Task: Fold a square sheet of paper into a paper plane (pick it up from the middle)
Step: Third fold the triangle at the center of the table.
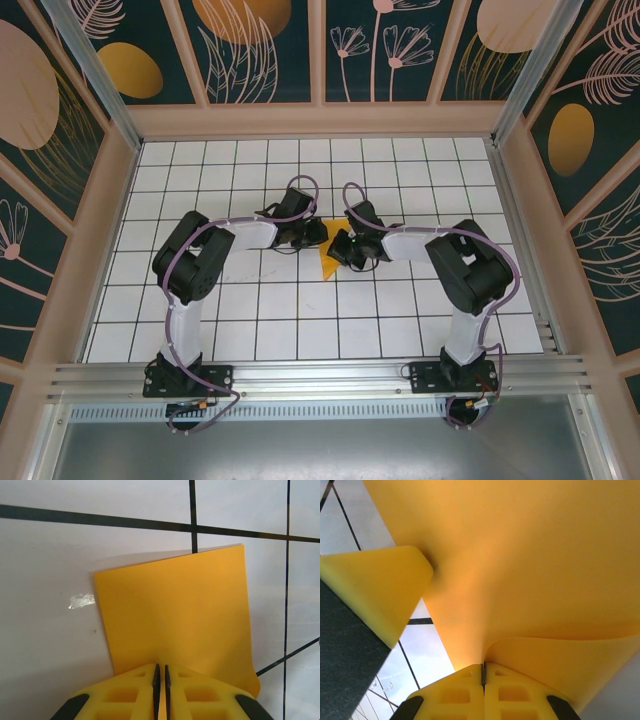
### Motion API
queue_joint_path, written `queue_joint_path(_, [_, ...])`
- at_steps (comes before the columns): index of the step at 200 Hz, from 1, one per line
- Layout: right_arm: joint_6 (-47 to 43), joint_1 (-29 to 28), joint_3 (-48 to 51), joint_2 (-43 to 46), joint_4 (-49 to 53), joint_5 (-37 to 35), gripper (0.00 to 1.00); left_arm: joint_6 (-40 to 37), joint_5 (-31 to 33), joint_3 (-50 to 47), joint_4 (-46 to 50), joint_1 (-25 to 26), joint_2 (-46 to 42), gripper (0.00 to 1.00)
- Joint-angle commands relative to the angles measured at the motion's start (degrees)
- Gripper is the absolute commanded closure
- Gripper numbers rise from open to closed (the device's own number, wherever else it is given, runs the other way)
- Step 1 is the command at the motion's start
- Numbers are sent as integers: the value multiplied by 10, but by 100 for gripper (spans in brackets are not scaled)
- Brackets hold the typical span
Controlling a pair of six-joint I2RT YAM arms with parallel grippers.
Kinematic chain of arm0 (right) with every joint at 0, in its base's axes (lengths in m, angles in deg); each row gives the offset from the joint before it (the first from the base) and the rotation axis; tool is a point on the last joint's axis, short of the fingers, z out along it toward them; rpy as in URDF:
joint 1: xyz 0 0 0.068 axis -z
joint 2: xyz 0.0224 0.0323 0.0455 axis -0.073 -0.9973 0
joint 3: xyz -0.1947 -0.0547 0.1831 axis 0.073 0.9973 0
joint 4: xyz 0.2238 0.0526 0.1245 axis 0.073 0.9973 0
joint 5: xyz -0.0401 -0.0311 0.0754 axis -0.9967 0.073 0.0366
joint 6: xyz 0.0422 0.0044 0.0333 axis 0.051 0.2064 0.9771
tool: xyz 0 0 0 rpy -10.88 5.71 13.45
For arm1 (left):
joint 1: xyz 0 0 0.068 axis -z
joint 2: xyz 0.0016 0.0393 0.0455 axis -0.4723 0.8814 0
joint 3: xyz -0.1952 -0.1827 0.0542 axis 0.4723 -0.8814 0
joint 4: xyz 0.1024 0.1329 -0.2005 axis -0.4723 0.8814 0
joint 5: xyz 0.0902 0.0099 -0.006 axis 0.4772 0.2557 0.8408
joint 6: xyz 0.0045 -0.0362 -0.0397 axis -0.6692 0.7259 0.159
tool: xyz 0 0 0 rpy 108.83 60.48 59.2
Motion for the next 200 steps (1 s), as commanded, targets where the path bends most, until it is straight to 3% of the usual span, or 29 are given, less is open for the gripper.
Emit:
queue_joint_path(1, [-13, -4, 16, 16, 52, -22, 96, -6, -12, -16, 34, 3, 25, 85])
queue_joint_path(200, [-27, -4, 21, 3, -30, 13, 96, -7, -14, -14, 36, 3, 25, 85])
